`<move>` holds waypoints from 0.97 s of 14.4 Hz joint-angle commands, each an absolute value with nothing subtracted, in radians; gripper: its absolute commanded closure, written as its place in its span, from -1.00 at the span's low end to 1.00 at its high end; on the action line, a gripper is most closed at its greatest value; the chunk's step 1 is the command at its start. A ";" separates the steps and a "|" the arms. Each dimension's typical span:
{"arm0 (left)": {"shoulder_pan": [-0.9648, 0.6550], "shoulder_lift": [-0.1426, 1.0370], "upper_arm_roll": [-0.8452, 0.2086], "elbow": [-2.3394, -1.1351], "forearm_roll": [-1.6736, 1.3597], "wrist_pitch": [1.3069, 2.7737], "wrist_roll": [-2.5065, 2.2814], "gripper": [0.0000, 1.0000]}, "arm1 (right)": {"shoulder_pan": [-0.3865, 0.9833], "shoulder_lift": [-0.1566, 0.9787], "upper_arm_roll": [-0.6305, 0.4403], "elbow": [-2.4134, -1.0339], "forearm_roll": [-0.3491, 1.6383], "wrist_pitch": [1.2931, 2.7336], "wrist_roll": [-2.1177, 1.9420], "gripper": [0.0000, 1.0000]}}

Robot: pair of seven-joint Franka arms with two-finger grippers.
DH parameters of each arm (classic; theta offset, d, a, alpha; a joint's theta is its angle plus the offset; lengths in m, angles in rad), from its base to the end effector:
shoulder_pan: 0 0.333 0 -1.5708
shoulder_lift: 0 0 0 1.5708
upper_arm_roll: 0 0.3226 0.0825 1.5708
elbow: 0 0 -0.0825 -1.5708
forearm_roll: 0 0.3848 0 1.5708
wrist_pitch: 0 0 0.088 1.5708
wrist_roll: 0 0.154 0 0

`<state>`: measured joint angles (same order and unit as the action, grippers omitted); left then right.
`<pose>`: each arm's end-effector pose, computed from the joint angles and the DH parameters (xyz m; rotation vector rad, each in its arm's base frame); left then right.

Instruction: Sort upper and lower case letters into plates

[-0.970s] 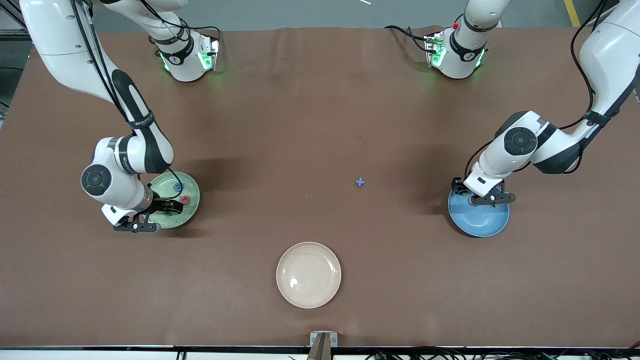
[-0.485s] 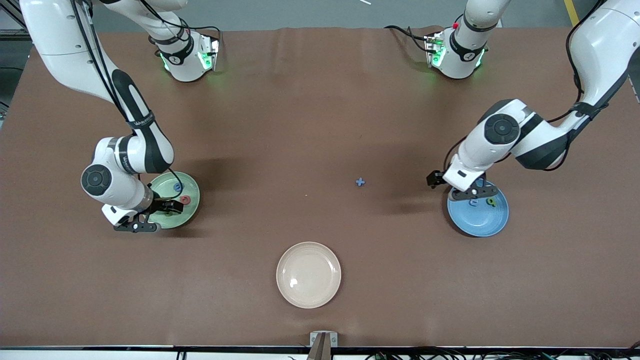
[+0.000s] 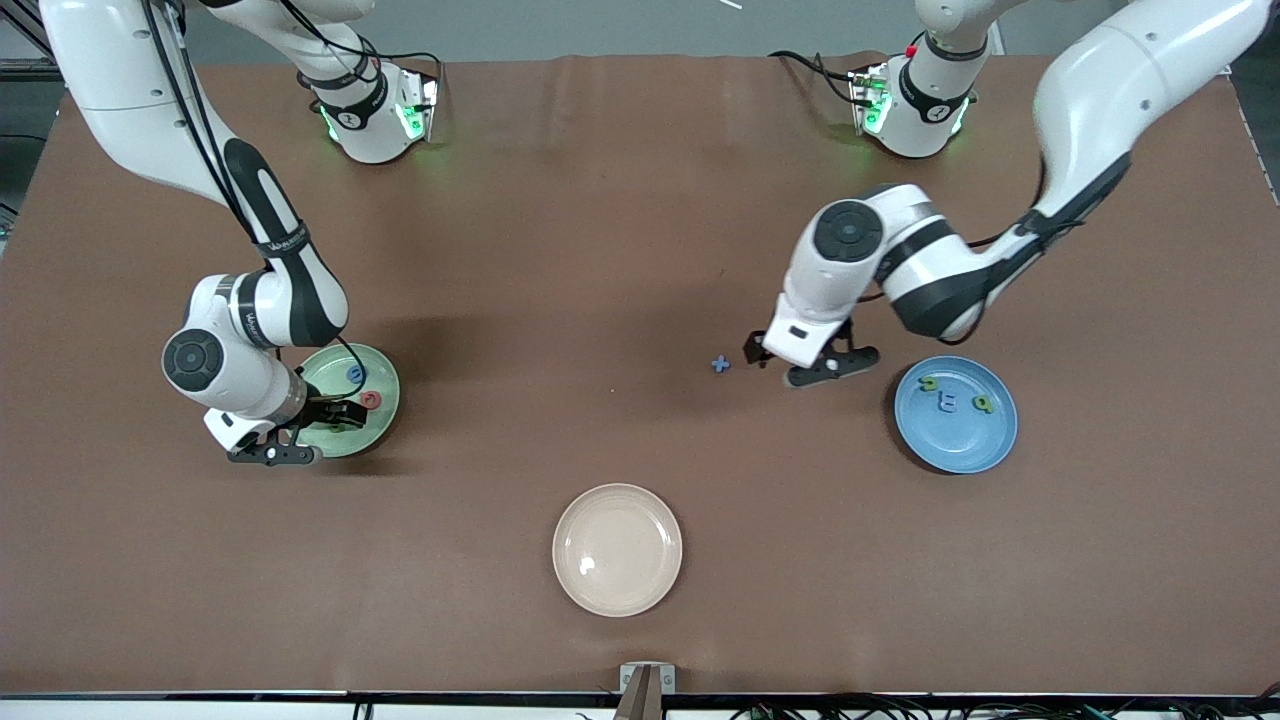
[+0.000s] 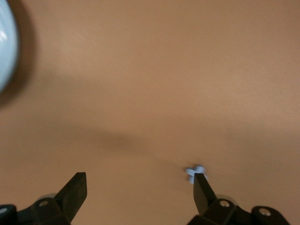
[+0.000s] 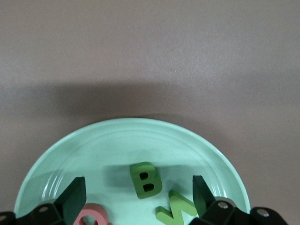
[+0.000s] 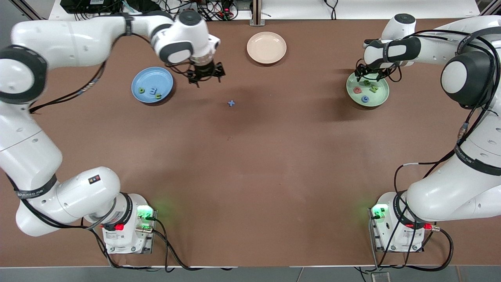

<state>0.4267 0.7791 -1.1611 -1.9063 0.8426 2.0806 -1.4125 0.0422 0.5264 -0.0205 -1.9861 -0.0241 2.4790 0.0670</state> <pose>0.5160 -0.3365 0.2404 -3.0918 -0.4801 0.0002 0.6092 0.0124 0.1511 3.1147 -0.0365 -0.0504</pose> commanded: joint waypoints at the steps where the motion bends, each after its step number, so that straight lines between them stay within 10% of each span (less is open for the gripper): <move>1: 0.231 0.781 -1.018 -1.789 0.767 2.072 -1.471 -0.99 | 0.025 0.488 -0.006 -1.942 -0.035 2.358 0.063 -1.00; 9: 0.025 0.828 -0.836 -1.723 0.715 2.169 -1.519 -0.82 | -0.020 0.457 -0.009 -1.464 -0.028 1.665 0.060 -1.00; 14: 0.025 0.845 -0.813 -1.747 0.729 2.183 -1.517 -0.53 | -0.061 0.451 -0.011 -1.338 -0.034 1.554 0.037 -1.00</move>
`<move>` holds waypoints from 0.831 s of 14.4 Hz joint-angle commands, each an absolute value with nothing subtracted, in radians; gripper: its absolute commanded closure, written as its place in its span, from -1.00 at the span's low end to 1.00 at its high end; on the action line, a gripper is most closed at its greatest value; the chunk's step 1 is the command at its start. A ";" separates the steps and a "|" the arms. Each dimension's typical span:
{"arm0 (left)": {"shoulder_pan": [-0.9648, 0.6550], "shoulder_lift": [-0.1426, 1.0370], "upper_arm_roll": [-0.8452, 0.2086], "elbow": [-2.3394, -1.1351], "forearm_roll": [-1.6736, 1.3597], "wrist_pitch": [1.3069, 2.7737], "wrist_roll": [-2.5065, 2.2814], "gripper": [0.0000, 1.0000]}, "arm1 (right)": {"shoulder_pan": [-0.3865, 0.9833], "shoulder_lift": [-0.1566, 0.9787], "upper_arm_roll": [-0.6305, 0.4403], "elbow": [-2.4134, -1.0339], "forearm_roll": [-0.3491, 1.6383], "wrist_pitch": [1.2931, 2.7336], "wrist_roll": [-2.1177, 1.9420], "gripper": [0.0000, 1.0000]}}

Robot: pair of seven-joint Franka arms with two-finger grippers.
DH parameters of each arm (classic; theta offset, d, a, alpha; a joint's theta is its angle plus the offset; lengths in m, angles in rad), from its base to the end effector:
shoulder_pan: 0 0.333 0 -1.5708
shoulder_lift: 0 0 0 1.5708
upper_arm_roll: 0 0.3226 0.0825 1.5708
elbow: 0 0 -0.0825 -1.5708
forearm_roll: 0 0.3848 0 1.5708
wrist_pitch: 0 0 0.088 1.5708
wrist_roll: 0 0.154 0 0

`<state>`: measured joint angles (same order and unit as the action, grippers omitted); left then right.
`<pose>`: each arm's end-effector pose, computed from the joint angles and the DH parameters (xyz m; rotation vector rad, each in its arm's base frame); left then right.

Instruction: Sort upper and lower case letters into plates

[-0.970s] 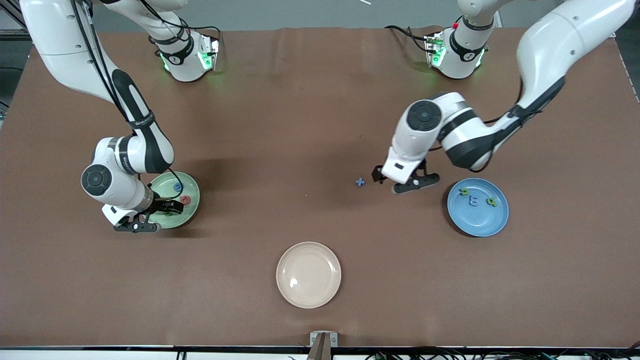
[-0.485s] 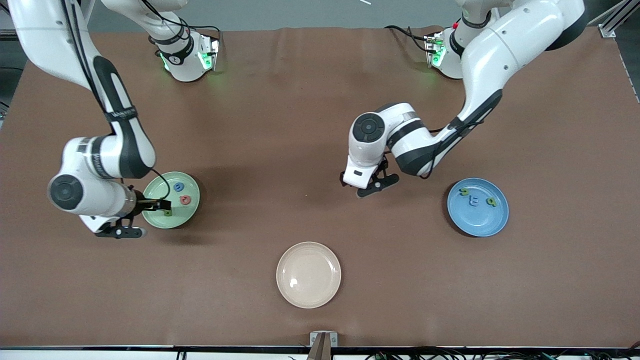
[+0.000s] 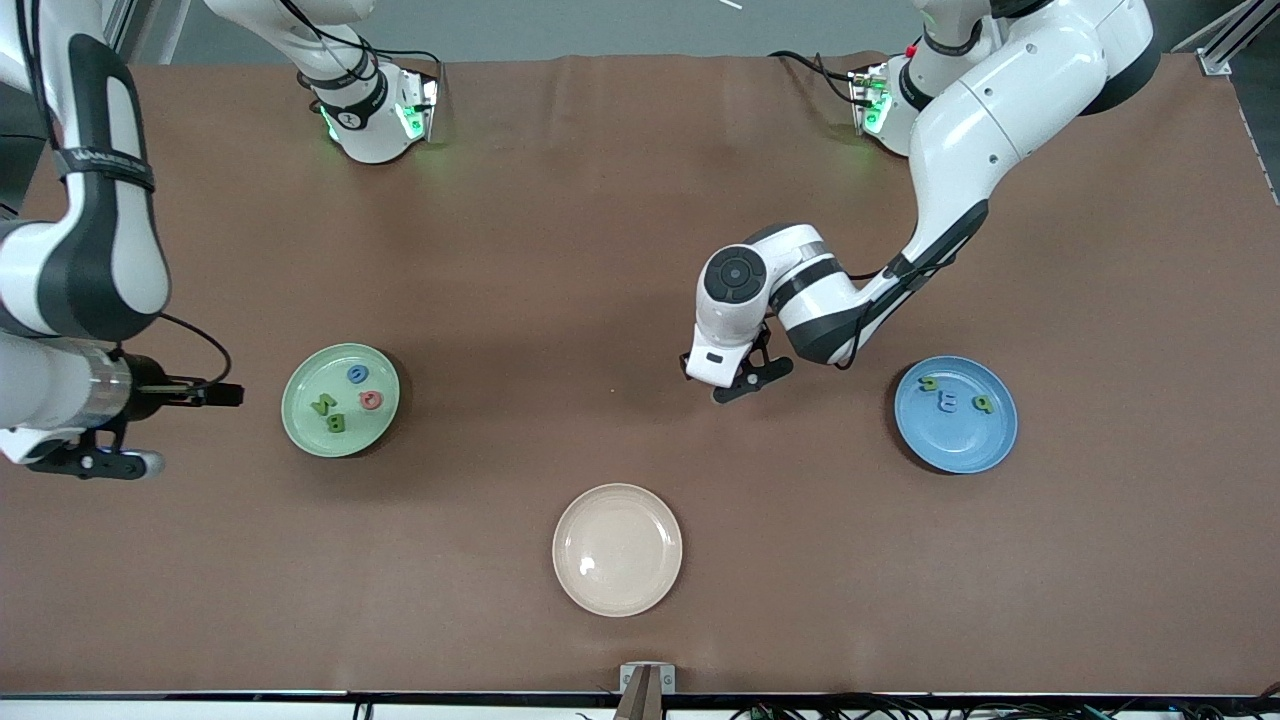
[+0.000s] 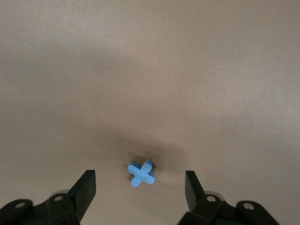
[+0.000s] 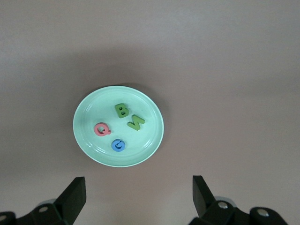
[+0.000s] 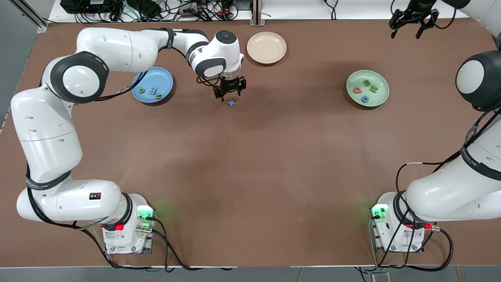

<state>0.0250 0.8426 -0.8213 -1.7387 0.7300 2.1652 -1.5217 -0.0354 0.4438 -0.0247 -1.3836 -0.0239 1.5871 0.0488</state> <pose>0.5089 -0.4078 0.1578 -3.0183 -0.6360 0.0647 0.6537 -0.0407 0.4007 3.0818 -0.1612 -0.3727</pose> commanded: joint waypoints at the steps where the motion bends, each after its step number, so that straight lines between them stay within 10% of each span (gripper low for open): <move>1: 0.023 0.845 -0.807 -1.758 0.732 2.184 -1.517 -0.47 | -0.061 0.451 -0.009 -1.309 -0.037 1.549 0.038 -1.00; 12: 0.032 0.844 -0.792 -1.804 0.733 2.283 -1.572 -0.28 | -0.038 0.355 0.000 -1.336 -0.003 1.523 0.061 -1.00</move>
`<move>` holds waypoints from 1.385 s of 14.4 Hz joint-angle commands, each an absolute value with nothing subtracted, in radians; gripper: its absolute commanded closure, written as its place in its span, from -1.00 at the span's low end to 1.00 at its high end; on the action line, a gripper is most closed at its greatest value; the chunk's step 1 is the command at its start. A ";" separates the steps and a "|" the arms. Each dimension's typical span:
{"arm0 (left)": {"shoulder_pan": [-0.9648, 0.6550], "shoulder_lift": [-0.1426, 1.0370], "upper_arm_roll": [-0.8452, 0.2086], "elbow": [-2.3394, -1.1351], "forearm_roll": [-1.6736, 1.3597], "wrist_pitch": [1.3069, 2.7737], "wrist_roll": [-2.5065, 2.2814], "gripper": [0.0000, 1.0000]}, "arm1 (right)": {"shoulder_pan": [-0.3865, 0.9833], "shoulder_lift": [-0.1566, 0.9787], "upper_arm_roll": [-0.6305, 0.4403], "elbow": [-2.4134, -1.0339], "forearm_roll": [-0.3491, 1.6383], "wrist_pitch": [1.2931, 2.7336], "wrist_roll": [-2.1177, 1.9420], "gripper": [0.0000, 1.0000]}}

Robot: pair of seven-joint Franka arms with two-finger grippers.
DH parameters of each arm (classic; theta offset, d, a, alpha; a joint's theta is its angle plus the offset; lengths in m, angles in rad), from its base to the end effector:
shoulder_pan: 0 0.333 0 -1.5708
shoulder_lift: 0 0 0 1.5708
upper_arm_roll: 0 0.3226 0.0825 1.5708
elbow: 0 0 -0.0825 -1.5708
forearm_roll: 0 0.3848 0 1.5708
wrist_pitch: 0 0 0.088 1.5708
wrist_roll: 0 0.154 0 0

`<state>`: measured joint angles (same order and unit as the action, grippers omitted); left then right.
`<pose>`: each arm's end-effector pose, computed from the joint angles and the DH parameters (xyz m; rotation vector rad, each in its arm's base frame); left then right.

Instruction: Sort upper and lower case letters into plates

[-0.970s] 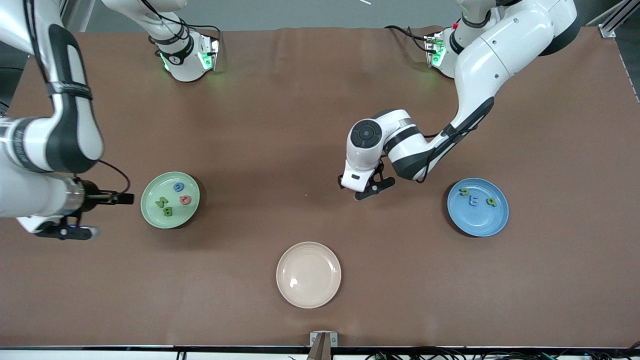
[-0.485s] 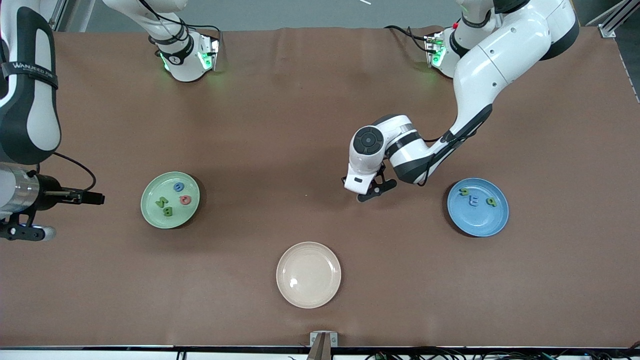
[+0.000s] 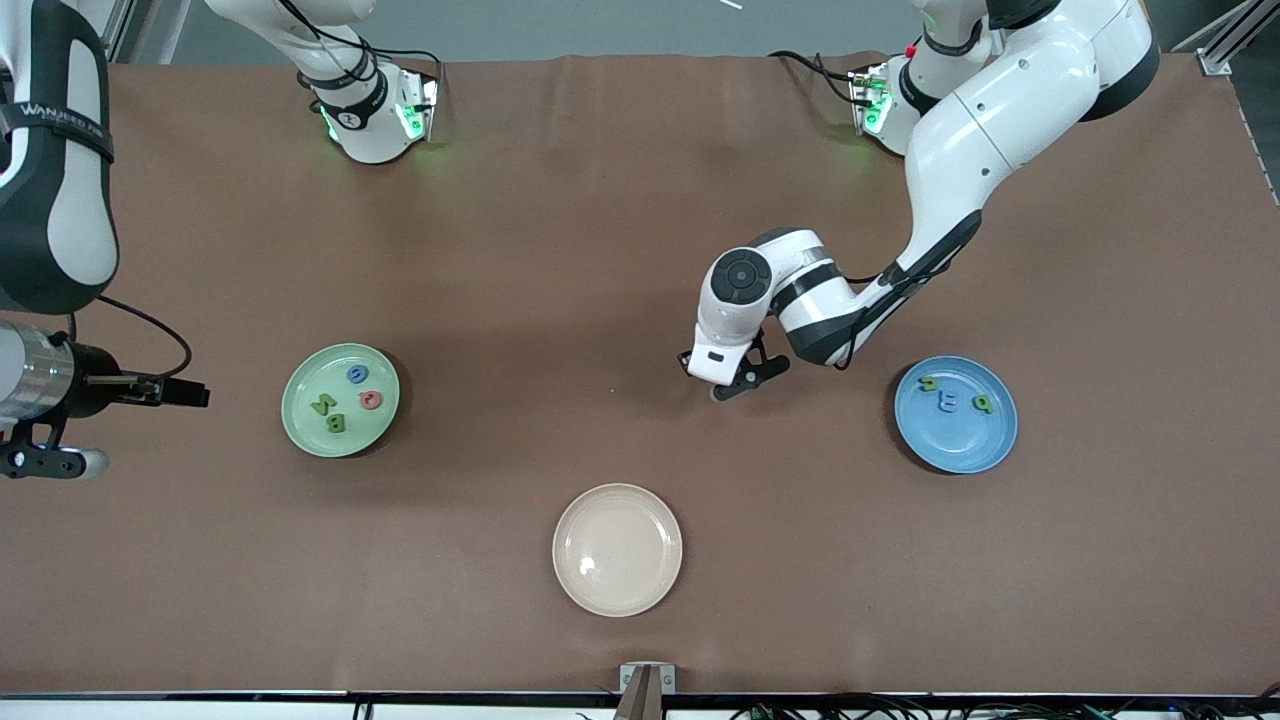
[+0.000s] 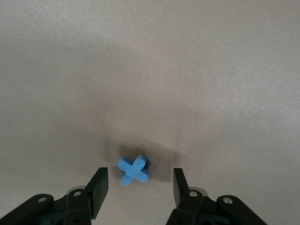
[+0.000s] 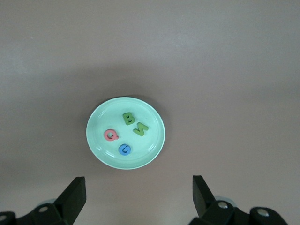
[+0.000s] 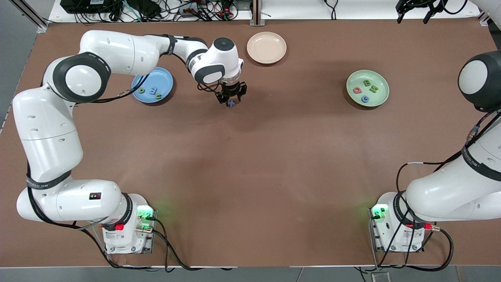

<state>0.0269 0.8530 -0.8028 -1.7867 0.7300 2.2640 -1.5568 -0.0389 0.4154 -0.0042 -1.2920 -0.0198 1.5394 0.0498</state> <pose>0.4986 -0.4099 0.1395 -3.0586 -0.6853 0.0830 0.6584 -0.0311 0.4577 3.1053 -0.1424 -0.2616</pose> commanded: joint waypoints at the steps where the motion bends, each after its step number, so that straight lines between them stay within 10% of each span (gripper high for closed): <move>1: 0.032 0.841 -0.788 -1.815 0.735 2.283 -1.572 -0.28 | -0.040 0.325 -0.002 -1.365 0.014 1.523 0.060 -1.00; 8: 0.037 0.839 -0.787 -1.832 0.733 2.279 -1.572 -0.17 | -0.035 0.128 -0.006 -1.544 0.015 1.534 0.054 -1.00; 14: 0.035 0.839 -0.787 -1.829 0.733 2.283 -1.572 0.58 | -0.014 -0.007 -0.011 -1.629 0.012 1.522 0.052 -1.00; 20: 0.041 0.813 -0.788 -1.829 0.746 2.273 -1.571 0.92 | 0.012 -0.063 -0.034 -1.654 0.012 1.506 0.052 -1.00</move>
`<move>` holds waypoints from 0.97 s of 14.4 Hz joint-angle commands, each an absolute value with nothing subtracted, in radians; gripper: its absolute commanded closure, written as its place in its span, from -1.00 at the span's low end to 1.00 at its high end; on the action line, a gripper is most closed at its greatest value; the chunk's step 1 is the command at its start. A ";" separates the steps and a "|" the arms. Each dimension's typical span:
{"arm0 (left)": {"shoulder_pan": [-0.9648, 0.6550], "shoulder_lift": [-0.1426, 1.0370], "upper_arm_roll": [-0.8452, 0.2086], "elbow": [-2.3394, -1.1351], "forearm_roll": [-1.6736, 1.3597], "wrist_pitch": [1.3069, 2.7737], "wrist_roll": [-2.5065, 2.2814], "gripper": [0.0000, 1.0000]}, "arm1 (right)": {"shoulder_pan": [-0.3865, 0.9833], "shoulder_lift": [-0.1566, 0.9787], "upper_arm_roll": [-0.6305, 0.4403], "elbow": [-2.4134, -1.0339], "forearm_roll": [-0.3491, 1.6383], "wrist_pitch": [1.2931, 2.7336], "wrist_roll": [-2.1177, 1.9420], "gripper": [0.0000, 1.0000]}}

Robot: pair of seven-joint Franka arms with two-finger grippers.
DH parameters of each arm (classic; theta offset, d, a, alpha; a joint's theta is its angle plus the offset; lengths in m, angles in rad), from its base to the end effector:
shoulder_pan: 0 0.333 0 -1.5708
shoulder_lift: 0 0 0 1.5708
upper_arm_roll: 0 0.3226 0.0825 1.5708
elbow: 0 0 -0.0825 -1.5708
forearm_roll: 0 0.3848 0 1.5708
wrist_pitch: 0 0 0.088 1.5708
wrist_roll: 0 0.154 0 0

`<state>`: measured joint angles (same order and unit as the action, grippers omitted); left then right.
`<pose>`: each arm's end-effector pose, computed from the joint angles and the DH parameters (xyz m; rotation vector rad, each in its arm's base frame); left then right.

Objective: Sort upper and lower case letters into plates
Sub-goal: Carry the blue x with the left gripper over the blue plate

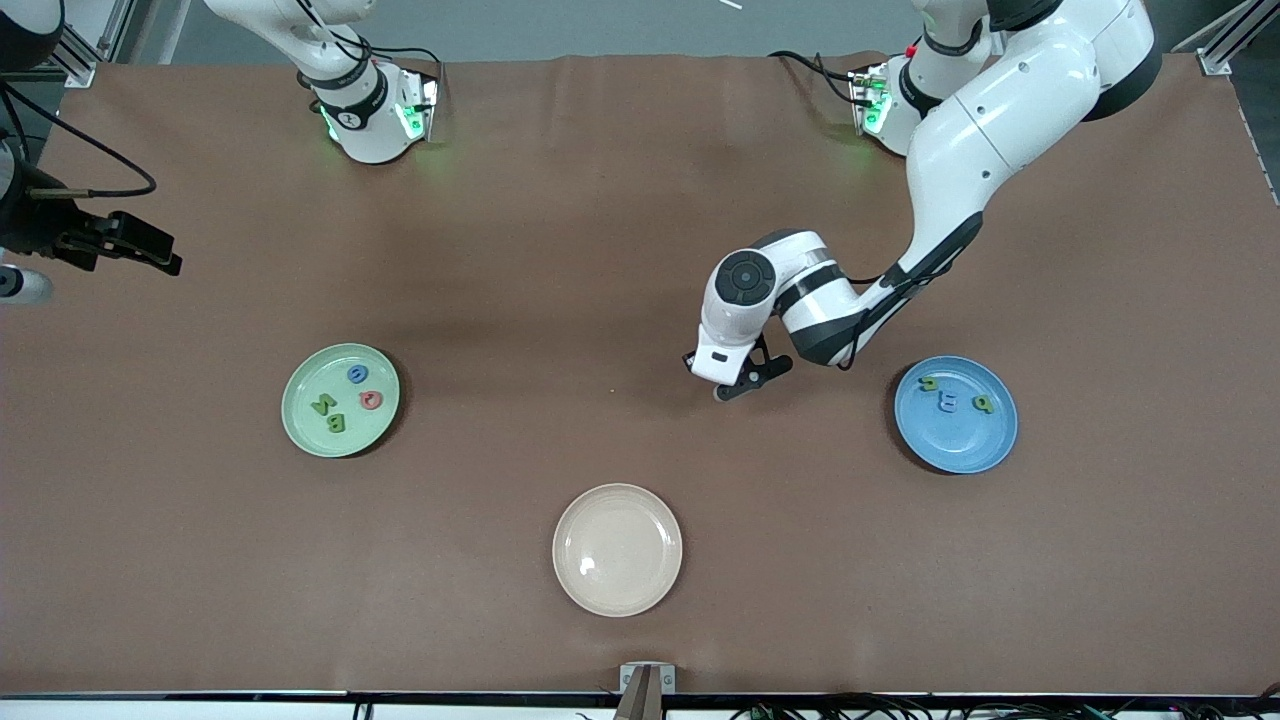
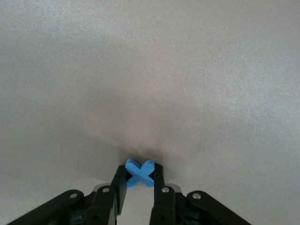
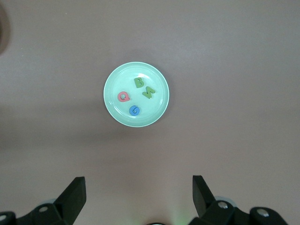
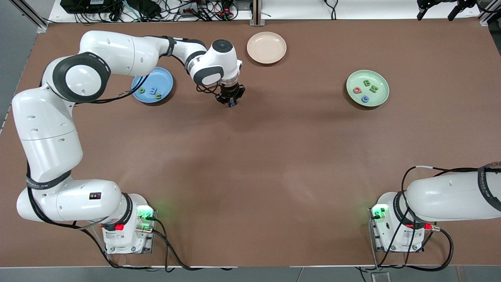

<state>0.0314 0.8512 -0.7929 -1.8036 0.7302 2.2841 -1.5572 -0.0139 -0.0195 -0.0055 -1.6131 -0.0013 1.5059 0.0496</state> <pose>0.4973 -0.4049 0.1336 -3.0599 -0.6907 0.0863 0.5368 -0.0106 0.5697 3.1342 -0.1082 -0.1376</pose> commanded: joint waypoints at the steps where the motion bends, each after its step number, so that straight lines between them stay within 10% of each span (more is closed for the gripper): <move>1: 0.046 0.802 -0.793 -1.829 0.746 2.269 -1.572 0.93 | 0.018 -0.069 -0.040 -1.654 0.012 1.497 0.052 -1.00; 14: 0.549 0.758 -1.072 -1.962 0.747 2.075 -1.226 0.95 | 0.012 -0.094 -0.035 -1.657 0.023 1.480 0.051 -1.00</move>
